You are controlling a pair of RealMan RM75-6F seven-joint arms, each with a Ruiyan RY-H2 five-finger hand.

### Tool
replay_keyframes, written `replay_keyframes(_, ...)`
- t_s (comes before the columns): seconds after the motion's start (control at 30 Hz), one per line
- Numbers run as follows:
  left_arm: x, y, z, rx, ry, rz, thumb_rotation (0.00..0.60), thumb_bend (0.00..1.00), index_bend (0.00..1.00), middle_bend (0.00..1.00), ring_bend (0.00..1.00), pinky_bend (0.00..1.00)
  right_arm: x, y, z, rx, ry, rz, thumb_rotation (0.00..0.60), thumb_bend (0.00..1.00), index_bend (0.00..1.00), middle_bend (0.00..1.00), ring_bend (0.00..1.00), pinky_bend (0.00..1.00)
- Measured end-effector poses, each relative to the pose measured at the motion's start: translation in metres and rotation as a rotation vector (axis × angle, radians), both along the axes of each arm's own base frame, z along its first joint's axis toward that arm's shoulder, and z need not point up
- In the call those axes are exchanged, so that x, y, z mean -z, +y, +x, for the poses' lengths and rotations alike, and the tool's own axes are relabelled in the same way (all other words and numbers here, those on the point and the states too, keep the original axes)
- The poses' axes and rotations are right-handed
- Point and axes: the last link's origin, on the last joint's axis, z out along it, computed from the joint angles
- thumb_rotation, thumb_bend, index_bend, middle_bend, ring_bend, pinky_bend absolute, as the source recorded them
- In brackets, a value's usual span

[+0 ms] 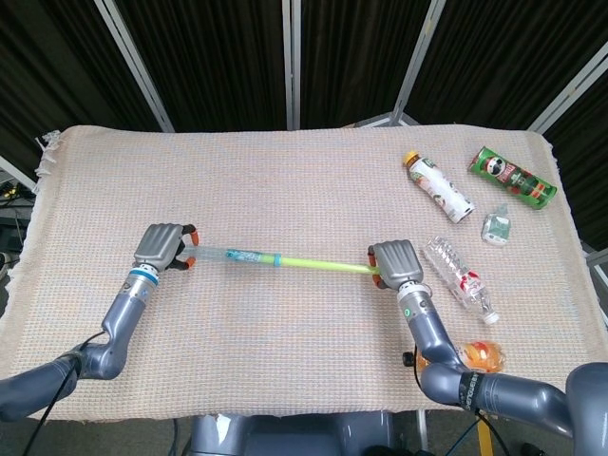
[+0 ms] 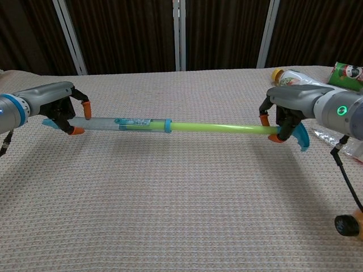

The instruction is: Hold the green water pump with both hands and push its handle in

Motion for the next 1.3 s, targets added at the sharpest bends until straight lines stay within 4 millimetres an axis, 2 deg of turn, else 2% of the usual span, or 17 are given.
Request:
replay_keyframes(0.37, 0.021, -0.004, 0.037, 0.028, -0.018, -0.017, 0.600, 0.44, 0.79, 0.97, 0.89, 1.00, 0.016, -0.004, 0.028, -0.031, -0.010, 0.012, 0.600, 0.48, 0.68, 1.00, 1.00, 1.00)
replay_keyframes(0.7, 0.034, -0.005, 0.055, 0.038, -0.037, -0.028, 0.600, 0.44, 0.79, 0.97, 0.89, 1.00, 0.023, -0.007, 0.046, -0.048, -0.026, 0.007, 0.600, 0.48, 0.68, 1.00, 1.00, 1.00)
replay_keyframes(0.93, 0.036, -0.006, 0.059, 0.040, -0.043, -0.029, 0.600, 0.44, 0.78, 0.97, 0.89, 1.00, 0.028, -0.006, 0.054, -0.056, -0.025, 0.014, 0.600, 0.47, 0.66, 1.00, 1.00, 1.00)
replay_keyframes(0.97, 0.036, -0.006, 0.058, 0.040, -0.042, -0.030, 0.600, 0.44, 0.75, 0.97, 0.89, 1.00, 0.028, -0.006, 0.054, -0.057, -0.023, 0.013, 0.600, 0.46, 0.63, 1.00, 1.00, 1.00)
replay_keyframes(1.0, 0.036, -0.007, 0.058, 0.039, -0.043, -0.031, 0.600, 0.44, 0.68, 0.96, 0.89, 1.00, 0.028, -0.006, 0.053, -0.058, -0.021, 0.012, 0.600, 0.43, 0.59, 1.00, 1.00, 1.00)
replay_keyframes(1.03, 0.036, -0.007, 0.057, 0.038, -0.044, -0.032, 0.600, 0.44, 0.61, 0.96, 0.89, 1.00, 0.027, -0.006, 0.053, -0.059, -0.020, 0.010, 0.600, 0.35, 0.51, 1.00, 1.00, 1.00)
replay_keyframes(1.1, 0.035, -0.007, 0.056, 0.036, -0.045, -0.034, 0.600, 0.42, 0.30, 0.95, 0.89, 1.00, 0.026, -0.005, 0.052, -0.059, -0.017, 0.006, 0.600, 0.16, 0.36, 1.00, 1.00, 1.00)
replay_keyframes(1.17, 0.033, -0.007, 0.052, 0.033, -0.038, -0.031, 0.600, 0.38, 0.09, 0.94, 0.89, 1.00, 0.023, -0.005, 0.050, -0.059, -0.012, 0.003, 0.600, 0.02, 0.22, 1.00, 1.00, 1.00)
replay_keyframes(1.2, 0.031, -0.007, 0.049, 0.027, -0.036, -0.029, 0.600, 0.37, 0.04, 0.93, 0.89, 1.00, 0.022, -0.005, 0.048, -0.060, -0.009, 0.000, 0.600, 0.00, 0.19, 1.00, 1.00, 1.00)
replay_keyframes(1.3, 0.027, -0.008, 0.042, 0.008, -0.029, -0.026, 0.600, 0.37, 0.00, 0.92, 0.89, 1.00, 0.017, -0.004, 0.043, -0.064, -0.001, -0.007, 0.600, 0.00, 0.11, 1.00, 1.00, 1.00)
